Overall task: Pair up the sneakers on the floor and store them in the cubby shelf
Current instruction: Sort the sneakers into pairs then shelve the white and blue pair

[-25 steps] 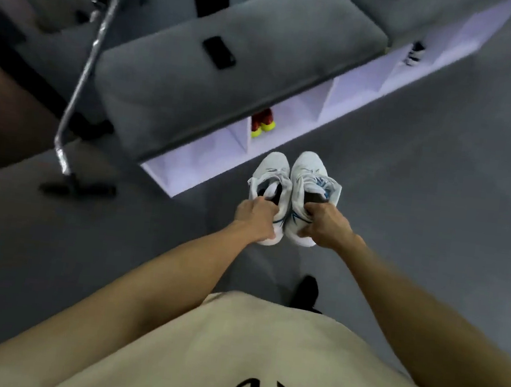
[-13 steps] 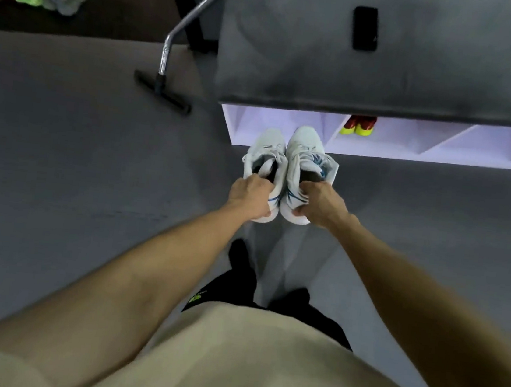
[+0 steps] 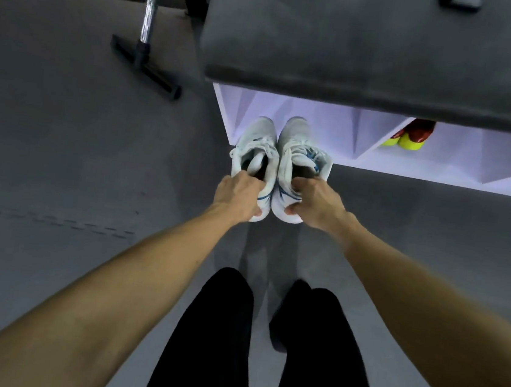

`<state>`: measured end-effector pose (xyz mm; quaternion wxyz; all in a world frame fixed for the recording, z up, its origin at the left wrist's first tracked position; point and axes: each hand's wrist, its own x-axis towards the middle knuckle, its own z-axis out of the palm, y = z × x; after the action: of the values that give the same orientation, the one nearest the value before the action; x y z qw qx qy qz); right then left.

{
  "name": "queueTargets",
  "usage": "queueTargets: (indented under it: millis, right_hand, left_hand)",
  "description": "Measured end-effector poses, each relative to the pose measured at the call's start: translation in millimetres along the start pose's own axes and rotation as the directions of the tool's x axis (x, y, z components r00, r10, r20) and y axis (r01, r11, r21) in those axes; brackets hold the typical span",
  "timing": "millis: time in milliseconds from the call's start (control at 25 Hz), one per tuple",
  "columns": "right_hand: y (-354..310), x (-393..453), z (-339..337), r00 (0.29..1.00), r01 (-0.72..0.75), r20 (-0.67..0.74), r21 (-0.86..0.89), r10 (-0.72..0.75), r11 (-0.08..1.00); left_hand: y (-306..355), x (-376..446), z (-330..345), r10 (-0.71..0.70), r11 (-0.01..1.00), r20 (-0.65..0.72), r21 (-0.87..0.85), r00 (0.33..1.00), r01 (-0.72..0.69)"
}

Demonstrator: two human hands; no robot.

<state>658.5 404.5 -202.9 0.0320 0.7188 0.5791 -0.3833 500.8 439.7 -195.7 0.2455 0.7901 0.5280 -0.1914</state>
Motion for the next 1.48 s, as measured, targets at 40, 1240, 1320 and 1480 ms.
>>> queueTargets:
  millis: [40,1240,1320,1480]
  right_hand:
    - [10,28,15,1.000,0.006,-0.008,-0.022,-0.007,1.000]
    - [85,483,75,0.867,0.171,-0.410,-0.293,-0.285,0.941]
    - [95,480,79,0.849,0.232,-0.408,-0.281,-0.335,0.931]
    - [100,442,88,0.870,0.259,-0.344,-0.291,-0.353,0.921]
  left_hand:
    - [-9,26,18,-0.002,1.000,-0.011,0.001,1.000,0.002]
    - [-125,490,115,0.049,0.983,-0.575,0.172,0.817,0.063]
    - [-131,485,124,0.070,0.988,-0.590,0.155,0.804,0.028]
    - [-125,445,132,0.045,0.988,-0.422,0.152,0.906,0.022]
